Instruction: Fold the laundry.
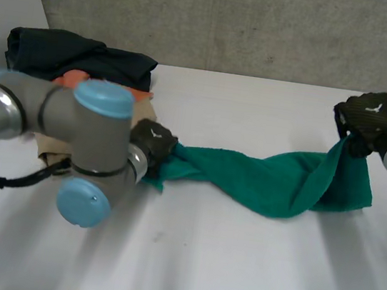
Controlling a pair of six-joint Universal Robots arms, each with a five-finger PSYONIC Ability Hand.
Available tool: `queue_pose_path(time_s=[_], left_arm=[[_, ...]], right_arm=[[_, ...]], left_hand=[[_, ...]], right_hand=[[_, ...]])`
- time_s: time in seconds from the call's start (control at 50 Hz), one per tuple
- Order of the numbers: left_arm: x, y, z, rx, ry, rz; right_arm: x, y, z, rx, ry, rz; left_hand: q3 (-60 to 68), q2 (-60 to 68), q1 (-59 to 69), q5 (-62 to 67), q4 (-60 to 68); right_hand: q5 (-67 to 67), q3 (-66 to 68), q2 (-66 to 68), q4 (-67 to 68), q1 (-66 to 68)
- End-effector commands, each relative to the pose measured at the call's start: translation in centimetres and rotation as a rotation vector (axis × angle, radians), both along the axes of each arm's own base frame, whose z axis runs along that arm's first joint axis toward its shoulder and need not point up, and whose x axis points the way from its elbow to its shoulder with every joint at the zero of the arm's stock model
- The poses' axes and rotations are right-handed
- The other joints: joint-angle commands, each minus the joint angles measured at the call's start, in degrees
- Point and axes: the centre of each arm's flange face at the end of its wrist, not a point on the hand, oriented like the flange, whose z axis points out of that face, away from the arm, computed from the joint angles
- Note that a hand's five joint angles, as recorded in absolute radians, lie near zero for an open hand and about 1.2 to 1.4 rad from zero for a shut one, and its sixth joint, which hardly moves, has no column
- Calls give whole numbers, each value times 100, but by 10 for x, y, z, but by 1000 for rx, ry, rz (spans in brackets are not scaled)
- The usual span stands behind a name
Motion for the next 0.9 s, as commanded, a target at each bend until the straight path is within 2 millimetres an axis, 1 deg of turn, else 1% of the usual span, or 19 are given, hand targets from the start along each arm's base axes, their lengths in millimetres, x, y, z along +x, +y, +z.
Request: queue_pose_path(time_s=[0.02,0.08,0.1,0.14,0.2,0.28,0.3,0.34,0.42,0.48,0.54,0.62,0.64,0.7,0.72,0.78,0.8,0.84,0.9], left_arm=[[35,10,122,-162,186,33],[49,18,160,-219,253,35],[58,21,180,-248,293,36],[64,24,194,-267,325,23],[69,24,205,-259,359,-15],[70,16,197,-199,351,-33],[70,8,187,-166,339,-26],[68,-1,178,-137,326,-18],[60,-28,143,-42,279,1],[53,-39,131,-7,268,-2],[42,-52,130,-15,273,-28],[27,-65,156,-142,333,-78],[25,-68,180,-237,372,-88],[26,-72,217,-394,442,-87],[28,-72,240,-495,491,-81],[33,-72,267,-615,578,-61],[34,-71,278,-662,628,-61],[33,-70,282,-679,655,-70],[27,-69,269,-624,660,-99]], right_arm=[[-31,0,61,-116,-21,-93],[-42,5,86,-158,-30,-126],[-47,8,100,-181,-34,-141],[-52,12,113,-205,-39,-153],[-58,15,130,-242,-48,-167],[-65,6,132,-249,-75,-187],[-66,2,129,-243,-76,-189],[-66,-8,118,-217,-76,-189],[-55,-34,85,-147,-49,-179],[-47,-52,65,-128,-40,-180],[-36,-66,61,-167,-59,-173],[-26,-97,75,-318,-160,-189],[-27,-107,91,-406,-227,-203],[-30,-114,123,-559,-350,-227],[-34,-116,141,-652,-430,-246],[-38,-112,166,-768,-535,-257],[-40,-108,180,-835,-576,-250],[-37,-103,186,-851,-580,-236],[-22,-93,180,-793,-538,-179]], left_hand=[[1188,1162,1663,1347,1144],[1188,1162,1663,1347,1144],[1188,1162,1663,1347,1144],[1188,1162,1663,1347,1144],[1188,1162,1663,1347,1144],[1188,1162,1663,1347,1144],[1188,1162,1663,1347,1144],[1188,1162,1663,1347,1144],[1188,1162,1663,1347,1144],[1188,1162,1663,1347,1144],[1188,1162,1663,1347,1144],[1188,1162,1663,1347,1144],[1188,1162,1663,1347,1144],[1188,1162,1663,1347,1144],[1188,1162,1663,1347,1144],[1188,1162,1663,1347,1144],[1188,1162,1663,1347,1144],[1188,1162,1663,1347,1144],[1188,1162,1663,1347,1144]], right_hand=[[1287,1186,1244,1148,1422],[1287,1186,1244,1148,1422],[1287,1186,1244,1148,1422],[1287,1186,1244,1148,1422],[1287,1186,1244,1148,1422],[1287,1186,1244,1148,1422],[1287,1186,1244,1148,1422],[1287,1186,1244,1148,1422],[1287,1186,1244,1148,1422],[1287,1186,1244,1148,1422],[1287,1186,1244,1148,1422],[1287,1186,1244,1148,1422],[1287,1186,1244,1148,1422],[1287,1186,1244,1148,1422],[1287,1186,1244,1148,1422],[1287,1186,1244,1148,1422],[1287,1186,1244,1148,1422],[1287,1186,1244,1148,1422],[1287,1186,1244,1148,1422]])
